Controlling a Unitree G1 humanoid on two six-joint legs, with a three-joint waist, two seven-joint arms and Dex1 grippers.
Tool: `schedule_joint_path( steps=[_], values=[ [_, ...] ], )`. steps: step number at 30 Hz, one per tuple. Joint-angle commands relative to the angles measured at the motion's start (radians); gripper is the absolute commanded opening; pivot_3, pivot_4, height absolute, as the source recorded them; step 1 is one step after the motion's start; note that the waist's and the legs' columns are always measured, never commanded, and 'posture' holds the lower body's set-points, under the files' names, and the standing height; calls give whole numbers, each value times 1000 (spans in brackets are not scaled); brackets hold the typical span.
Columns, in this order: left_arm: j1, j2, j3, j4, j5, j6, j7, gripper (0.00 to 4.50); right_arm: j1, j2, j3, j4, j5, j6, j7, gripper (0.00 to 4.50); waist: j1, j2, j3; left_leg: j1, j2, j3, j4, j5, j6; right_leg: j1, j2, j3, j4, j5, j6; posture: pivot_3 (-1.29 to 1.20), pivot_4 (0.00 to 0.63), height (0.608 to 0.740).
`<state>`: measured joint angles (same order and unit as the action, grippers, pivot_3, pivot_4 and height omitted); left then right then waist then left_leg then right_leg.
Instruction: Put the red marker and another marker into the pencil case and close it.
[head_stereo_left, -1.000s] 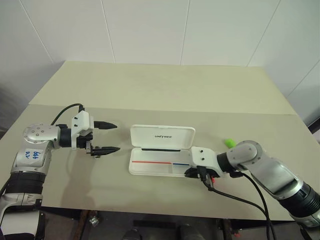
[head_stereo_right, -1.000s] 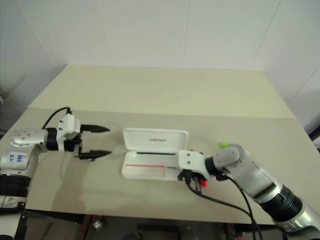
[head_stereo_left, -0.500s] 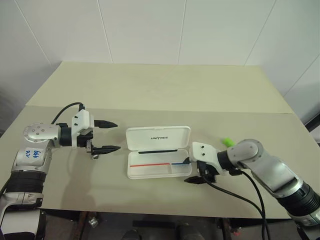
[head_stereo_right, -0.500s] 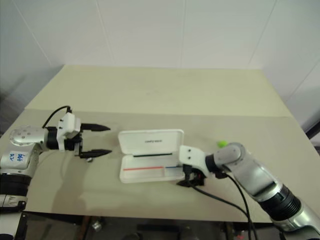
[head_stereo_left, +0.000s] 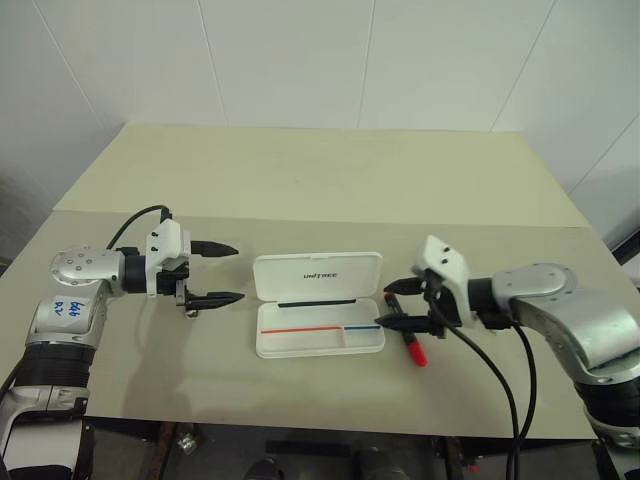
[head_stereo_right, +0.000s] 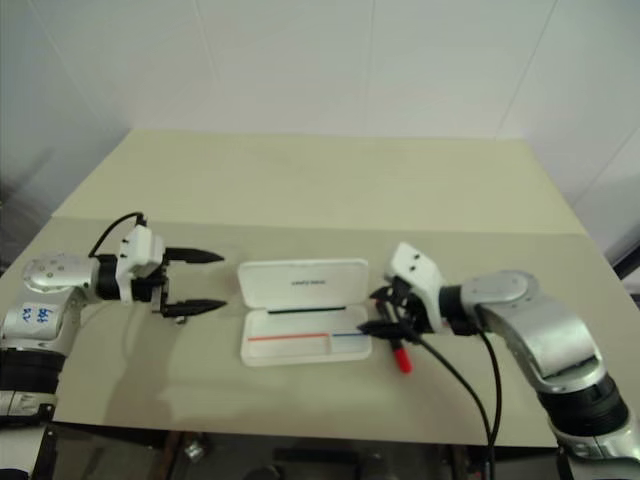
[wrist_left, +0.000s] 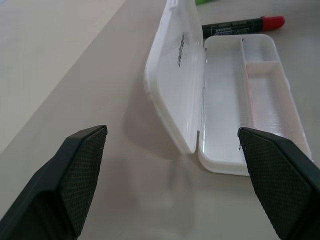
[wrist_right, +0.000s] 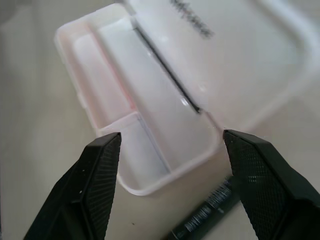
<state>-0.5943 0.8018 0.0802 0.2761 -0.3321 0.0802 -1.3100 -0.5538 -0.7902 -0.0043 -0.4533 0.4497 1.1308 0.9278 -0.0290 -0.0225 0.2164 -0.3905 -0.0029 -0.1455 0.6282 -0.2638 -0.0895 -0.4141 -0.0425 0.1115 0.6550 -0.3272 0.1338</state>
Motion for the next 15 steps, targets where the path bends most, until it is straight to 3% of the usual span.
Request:
schedule_joint_path(
  steps=[1, 8, 15],
  values=[
    [13, 0, 29, -60, -42, 19, 5, 4500, 33, -14, -154, -65, 43, 147, -93, 3441, 0, 0, 0, 0, 0, 0, 0, 0, 0, 0, 0, 0, 0, 0, 0, 0, 150, 740],
    [-9, -20, 9, -76, -52, 35, 1, 4500, 173, 44, -302, -223, 112, 351, -208, 3441, -1, 0, 0, 0, 0, 0, 0, 0, 0, 0, 0, 0, 0, 0, 0, 0, 150, 740],
    [-44, -34, -9, -51, -45, 32, -15, 4500, 230, 147, -283, -322, 126, 407, -320, 3441, -2, 0, 0, 1, 0, 0, 1, 0, 0, 1, 1, 0, 1, 0, 0, 0, 150, 740]
  ],
)
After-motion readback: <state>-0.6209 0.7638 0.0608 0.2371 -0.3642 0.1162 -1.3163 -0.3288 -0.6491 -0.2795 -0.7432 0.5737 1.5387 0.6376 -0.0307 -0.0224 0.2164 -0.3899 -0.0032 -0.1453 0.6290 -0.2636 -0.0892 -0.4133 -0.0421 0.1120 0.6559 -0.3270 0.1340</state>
